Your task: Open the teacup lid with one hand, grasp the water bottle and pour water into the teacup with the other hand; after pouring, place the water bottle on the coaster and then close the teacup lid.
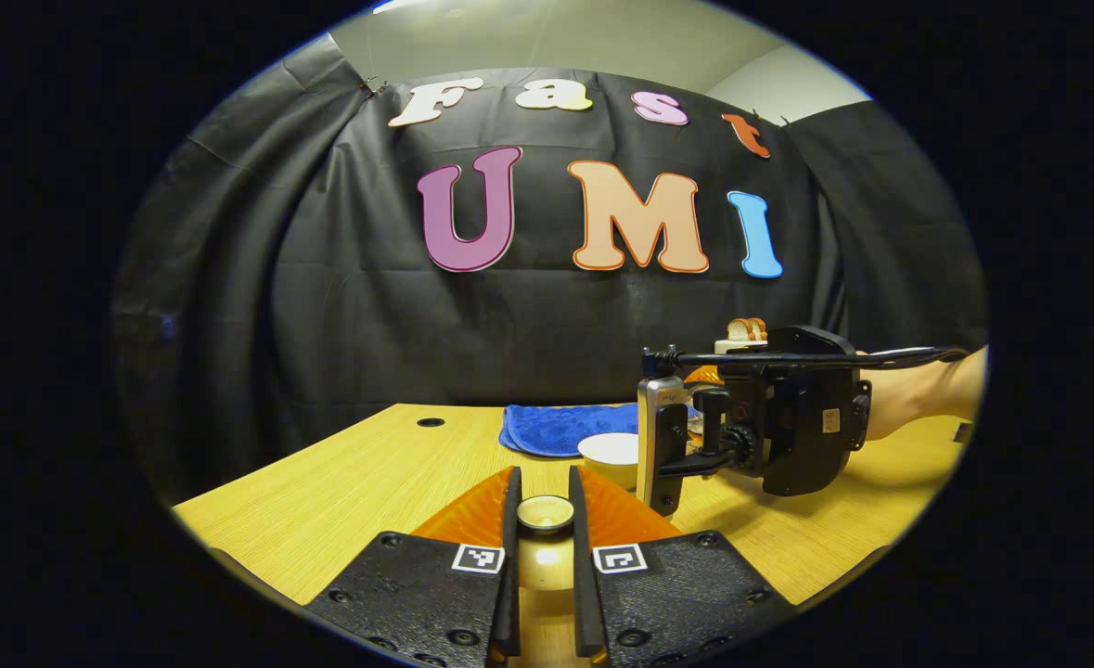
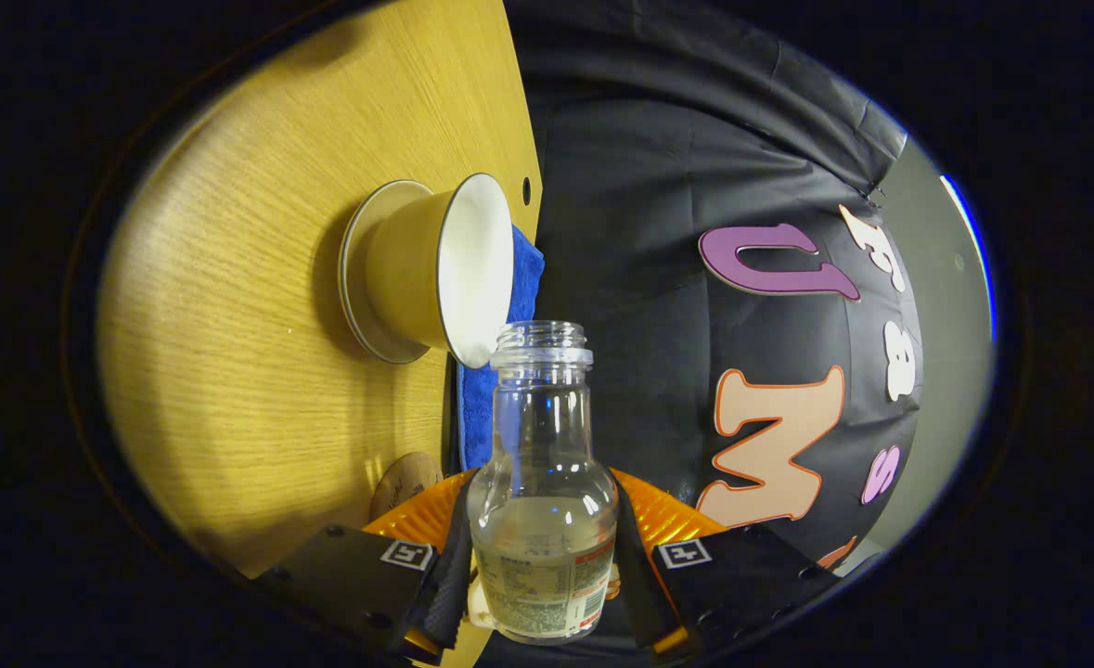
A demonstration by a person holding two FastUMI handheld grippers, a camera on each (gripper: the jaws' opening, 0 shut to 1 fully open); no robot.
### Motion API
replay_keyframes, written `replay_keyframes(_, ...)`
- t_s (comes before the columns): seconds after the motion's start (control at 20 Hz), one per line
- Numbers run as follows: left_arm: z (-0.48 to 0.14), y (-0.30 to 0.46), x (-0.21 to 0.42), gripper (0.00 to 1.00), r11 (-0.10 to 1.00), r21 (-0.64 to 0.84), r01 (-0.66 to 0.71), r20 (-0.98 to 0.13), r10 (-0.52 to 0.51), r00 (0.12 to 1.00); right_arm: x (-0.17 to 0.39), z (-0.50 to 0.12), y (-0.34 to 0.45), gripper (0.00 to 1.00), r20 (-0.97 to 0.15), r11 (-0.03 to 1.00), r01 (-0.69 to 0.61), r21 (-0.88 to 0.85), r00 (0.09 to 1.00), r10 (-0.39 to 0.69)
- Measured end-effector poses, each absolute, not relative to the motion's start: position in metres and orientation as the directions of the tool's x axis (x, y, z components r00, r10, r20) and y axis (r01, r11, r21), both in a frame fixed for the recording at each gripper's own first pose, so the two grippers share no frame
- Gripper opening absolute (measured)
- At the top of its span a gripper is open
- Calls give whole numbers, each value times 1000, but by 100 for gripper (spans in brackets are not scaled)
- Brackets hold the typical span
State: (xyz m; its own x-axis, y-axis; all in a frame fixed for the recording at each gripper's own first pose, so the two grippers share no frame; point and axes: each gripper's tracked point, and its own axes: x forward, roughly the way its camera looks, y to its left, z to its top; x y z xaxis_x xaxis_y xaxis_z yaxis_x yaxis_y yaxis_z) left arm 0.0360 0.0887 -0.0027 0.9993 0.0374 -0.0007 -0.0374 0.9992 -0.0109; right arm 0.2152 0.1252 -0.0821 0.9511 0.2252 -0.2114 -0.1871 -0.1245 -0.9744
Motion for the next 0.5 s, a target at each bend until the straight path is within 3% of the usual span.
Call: replay_keyframes(0.5, -3, 89, 35, 20, 999, -11, -37, -1, 37, 999, 212, -75, 132, 72, -220, -292, -142, -946, 942, 254)
